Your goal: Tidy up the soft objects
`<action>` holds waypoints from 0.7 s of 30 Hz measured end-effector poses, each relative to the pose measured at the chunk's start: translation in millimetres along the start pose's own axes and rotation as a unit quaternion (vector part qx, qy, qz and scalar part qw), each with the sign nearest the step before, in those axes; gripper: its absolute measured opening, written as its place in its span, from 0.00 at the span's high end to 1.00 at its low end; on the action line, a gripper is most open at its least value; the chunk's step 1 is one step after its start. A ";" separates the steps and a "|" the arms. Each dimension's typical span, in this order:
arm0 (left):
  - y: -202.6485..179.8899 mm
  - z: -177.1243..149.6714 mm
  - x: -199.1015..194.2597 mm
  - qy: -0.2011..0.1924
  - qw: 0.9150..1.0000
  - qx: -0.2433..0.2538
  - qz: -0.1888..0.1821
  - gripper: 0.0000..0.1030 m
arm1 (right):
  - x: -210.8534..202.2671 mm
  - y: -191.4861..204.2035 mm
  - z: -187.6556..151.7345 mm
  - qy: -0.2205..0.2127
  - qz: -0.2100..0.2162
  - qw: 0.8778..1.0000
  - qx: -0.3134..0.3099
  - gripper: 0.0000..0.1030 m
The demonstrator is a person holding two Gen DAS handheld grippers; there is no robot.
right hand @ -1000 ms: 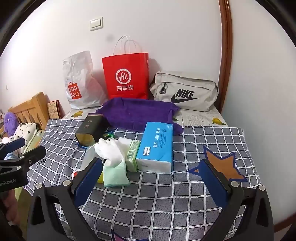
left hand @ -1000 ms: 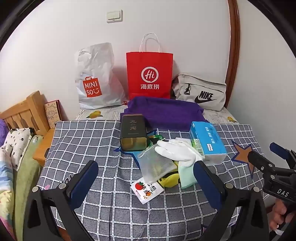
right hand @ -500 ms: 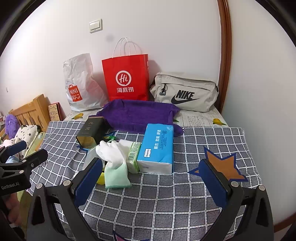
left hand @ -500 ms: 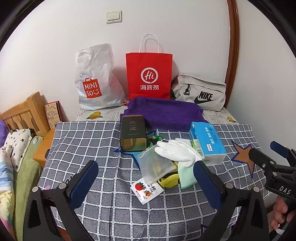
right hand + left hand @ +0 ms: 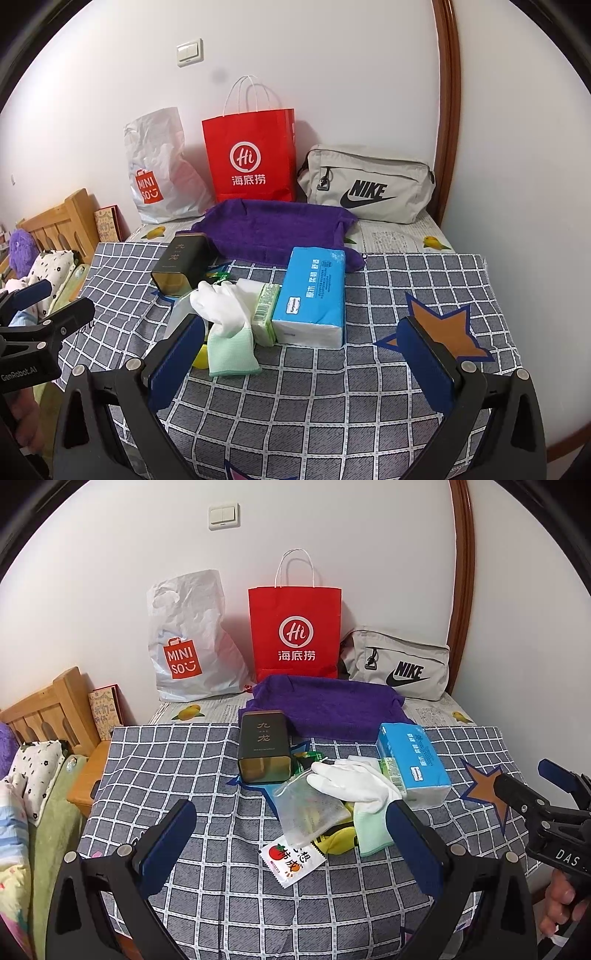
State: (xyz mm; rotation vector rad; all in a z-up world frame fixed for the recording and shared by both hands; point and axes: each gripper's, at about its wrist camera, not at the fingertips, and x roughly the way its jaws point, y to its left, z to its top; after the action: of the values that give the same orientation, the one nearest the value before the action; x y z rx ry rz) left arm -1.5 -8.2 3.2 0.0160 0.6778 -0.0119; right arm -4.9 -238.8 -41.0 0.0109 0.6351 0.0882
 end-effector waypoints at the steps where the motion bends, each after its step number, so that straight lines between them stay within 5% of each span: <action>1: 0.0 -0.1 -0.2 0.000 1.000 0.000 0.000 0.00 | 0.2 0.1 0.3 0.000 0.000 1.000 0.000 0.00; 21: 0.8 -0.2 -1.4 -0.001 1.000 0.000 -0.001 0.00 | -1.7 4.0 -1.6 0.000 0.001 1.000 -0.006 0.00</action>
State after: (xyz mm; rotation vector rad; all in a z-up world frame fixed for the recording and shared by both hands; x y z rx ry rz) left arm -2.7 -7.5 4.0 0.0164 0.6752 -0.0134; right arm -7.6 -235.0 -41.1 0.0006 0.6338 0.0946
